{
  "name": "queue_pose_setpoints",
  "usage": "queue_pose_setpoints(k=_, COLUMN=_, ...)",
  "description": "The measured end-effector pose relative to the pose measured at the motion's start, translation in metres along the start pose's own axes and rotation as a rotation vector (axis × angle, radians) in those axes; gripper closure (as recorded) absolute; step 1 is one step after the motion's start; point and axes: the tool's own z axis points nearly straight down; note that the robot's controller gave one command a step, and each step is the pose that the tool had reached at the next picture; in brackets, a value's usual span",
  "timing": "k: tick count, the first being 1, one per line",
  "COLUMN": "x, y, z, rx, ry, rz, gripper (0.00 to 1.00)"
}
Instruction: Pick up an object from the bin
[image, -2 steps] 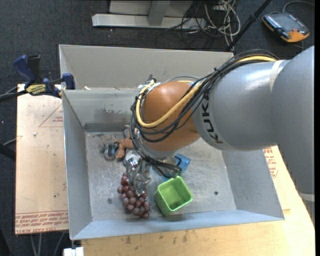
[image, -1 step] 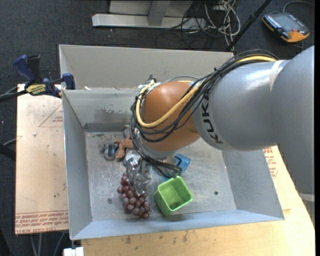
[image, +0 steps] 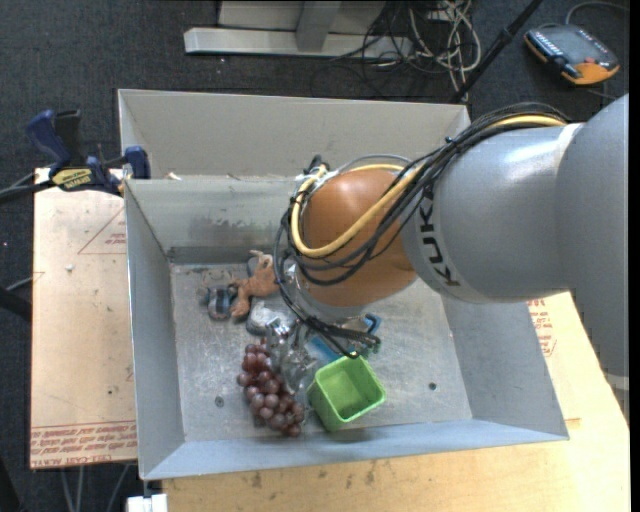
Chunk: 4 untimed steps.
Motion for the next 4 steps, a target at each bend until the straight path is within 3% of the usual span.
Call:
queue_pose_setpoints(k=1, x=0.019, y=0.019, z=0.013, rx=0.002, ry=-0.003, rz=-0.022, gripper=1.00)
queue_pose_setpoints(k=2, x=0.043, y=-0.004, z=-0.029, rx=-0.005, ry=0.009, rz=-0.015, gripper=1.00)
queue_pose_setpoints(k=3, x=-0.005, y=0.080, z=0.017, rx=-0.004, ry=0.006, rz=0.183, gripper=0.00)
queue_pose_setpoints(k=4, x=-0.004, y=0.074, z=0.015, rx=0.000, ry=0.004, rz=0.191, gripper=0.00)
